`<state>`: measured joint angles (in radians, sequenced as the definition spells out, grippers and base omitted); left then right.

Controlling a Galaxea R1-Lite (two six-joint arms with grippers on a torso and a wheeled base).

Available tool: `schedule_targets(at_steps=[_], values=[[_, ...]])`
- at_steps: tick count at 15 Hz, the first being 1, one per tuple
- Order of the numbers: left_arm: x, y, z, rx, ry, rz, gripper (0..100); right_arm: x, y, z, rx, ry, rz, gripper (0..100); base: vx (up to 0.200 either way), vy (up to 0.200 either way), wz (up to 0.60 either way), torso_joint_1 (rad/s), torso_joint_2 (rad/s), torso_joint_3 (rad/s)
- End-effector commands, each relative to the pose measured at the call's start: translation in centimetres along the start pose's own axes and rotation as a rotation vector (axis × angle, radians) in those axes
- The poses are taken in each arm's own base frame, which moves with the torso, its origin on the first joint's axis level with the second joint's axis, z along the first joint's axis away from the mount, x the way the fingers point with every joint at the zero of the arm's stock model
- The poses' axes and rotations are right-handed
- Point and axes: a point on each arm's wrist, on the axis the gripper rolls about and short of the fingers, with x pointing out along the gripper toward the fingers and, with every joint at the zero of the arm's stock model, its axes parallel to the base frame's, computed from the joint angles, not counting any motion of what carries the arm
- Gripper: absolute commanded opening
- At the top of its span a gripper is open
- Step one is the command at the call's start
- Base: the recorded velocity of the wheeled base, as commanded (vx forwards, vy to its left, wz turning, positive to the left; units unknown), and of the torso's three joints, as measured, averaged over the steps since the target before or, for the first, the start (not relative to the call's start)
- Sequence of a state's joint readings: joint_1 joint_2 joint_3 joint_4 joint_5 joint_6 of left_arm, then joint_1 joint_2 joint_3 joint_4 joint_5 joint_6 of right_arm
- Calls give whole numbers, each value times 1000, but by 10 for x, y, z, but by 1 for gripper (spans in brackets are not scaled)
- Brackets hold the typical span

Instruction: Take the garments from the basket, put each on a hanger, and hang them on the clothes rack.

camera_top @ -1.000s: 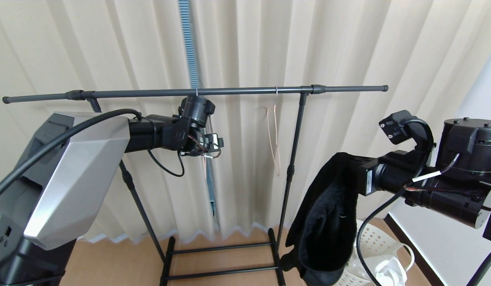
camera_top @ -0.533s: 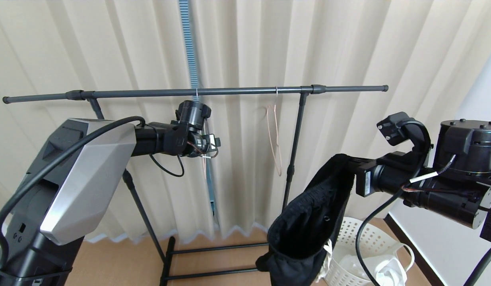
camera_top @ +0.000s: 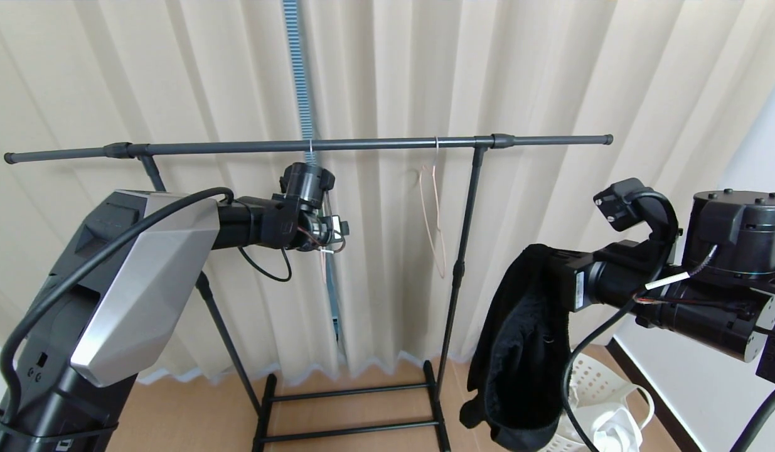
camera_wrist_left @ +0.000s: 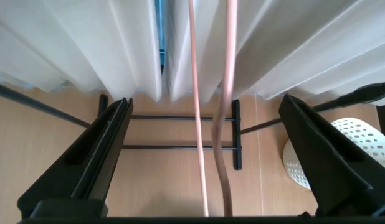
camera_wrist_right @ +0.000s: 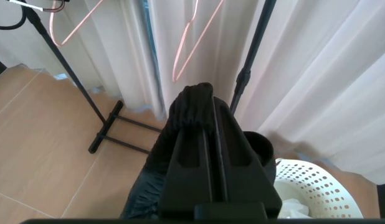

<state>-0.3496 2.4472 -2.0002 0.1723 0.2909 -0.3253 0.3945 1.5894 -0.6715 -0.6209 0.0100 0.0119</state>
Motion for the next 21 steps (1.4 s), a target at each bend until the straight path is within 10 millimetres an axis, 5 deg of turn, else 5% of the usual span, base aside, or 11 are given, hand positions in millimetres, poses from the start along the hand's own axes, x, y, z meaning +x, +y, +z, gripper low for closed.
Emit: schedule_targets(at_steps=[1,2,13,21], values=[[-2,-1,1,5,-4,-2,100,0,0,0,0,-1,1,0,0,0,0,0,0,0],[-2,-1,1,7,-3,-3,0,0,0,0,0,-1,1,0,0,0,0,0,0,0],[-6,3,7,-4,-26,30,0,0,0,0,0,-1,2,0,0,0,0,0,0,0],[-54,-6,19,15,-59,33,0,-2,0,1,0,-6,2,0,0,0,0,0,0,0]])
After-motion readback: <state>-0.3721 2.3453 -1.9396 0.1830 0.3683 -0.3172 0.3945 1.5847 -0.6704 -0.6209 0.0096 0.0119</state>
